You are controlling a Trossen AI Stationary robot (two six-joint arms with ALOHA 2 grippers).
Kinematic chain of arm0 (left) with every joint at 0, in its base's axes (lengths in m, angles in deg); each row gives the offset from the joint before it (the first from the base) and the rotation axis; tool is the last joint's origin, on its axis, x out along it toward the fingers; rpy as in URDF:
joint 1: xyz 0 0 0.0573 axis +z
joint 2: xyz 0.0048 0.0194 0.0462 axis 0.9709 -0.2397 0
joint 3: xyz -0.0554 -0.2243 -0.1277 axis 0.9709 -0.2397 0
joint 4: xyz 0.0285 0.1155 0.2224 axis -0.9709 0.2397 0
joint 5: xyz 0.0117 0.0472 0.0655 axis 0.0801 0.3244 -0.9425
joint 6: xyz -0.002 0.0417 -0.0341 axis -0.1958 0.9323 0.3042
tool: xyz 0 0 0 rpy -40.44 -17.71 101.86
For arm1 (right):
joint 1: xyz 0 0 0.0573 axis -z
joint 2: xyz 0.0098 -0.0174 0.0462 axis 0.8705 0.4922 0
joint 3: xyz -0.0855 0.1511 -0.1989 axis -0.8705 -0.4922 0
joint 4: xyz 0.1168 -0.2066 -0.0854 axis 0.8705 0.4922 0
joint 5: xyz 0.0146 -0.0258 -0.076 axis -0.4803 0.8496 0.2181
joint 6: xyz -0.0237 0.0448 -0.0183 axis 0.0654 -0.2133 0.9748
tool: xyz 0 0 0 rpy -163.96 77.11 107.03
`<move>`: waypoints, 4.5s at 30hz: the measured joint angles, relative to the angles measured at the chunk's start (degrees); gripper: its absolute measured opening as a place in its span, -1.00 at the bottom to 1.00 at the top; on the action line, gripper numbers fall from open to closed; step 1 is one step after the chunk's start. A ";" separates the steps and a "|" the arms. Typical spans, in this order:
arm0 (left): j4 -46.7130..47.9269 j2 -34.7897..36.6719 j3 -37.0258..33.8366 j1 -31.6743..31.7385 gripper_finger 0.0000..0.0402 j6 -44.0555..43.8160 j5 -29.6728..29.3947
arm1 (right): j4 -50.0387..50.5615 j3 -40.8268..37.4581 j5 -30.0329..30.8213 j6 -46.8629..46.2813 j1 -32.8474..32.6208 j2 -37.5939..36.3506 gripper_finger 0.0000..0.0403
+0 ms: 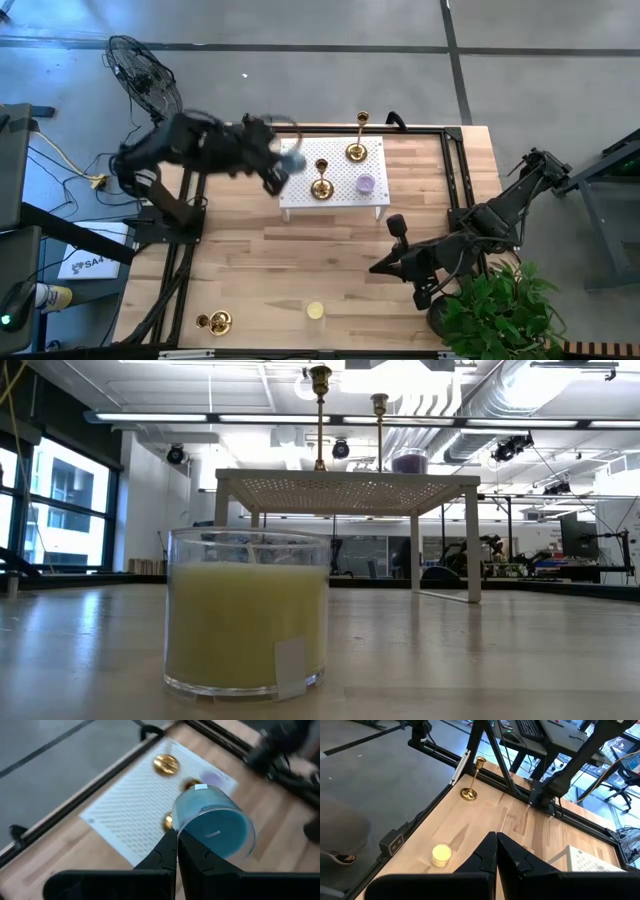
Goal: Pick & Place candle stick holders
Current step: Put the blue scented candle on the shelf, then put the gold candle holder on the shelf
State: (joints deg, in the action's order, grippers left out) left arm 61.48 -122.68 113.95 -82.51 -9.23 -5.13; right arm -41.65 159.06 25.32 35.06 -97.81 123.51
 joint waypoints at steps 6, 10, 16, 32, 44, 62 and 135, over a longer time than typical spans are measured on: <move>-0.01 2.53 0.00 11.07 -1.00 0.60 1.68 | -0.02 0.00 0.00 -0.39 -0.01 0.00 -1.00; -0.06 2.31 -0.21 19.75 -1.00 1.06 6.57 | 0.00 0.00 1.15 -0.44 0.01 0.00 -1.00; -0.11 1.83 -6.21 29.79 -1.00 2.34 16.31 | 0.15 0.00 1.33 -0.44 0.00 0.00 -1.00; -20.30 1.33 -31.98 42.23 -1.00 9.00 38.01 | 0.91 0.00 1.31 -0.63 0.00 0.00 -1.00; -20.04 -6.38 -33.73 43.48 -1.00 11.37 44.87 | 2.44 0.00 1.72 -0.87 0.01 0.00 -1.00; -15.65 -7.24 -26.74 43.30 -1.00 11.55 43.44 | 3.70 0.00 1.73 -0.55 0.08 0.00 -1.00; -10.53 -5.04 -26.14 40.51 -0.56 8.51 49.13 | 5.20 0.00 1.70 -1.97 0.05 0.00 -1.00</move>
State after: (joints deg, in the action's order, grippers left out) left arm 50.95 -127.71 87.81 -42.00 -0.72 44.00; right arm -36.45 159.06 27.03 33.09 -97.75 123.51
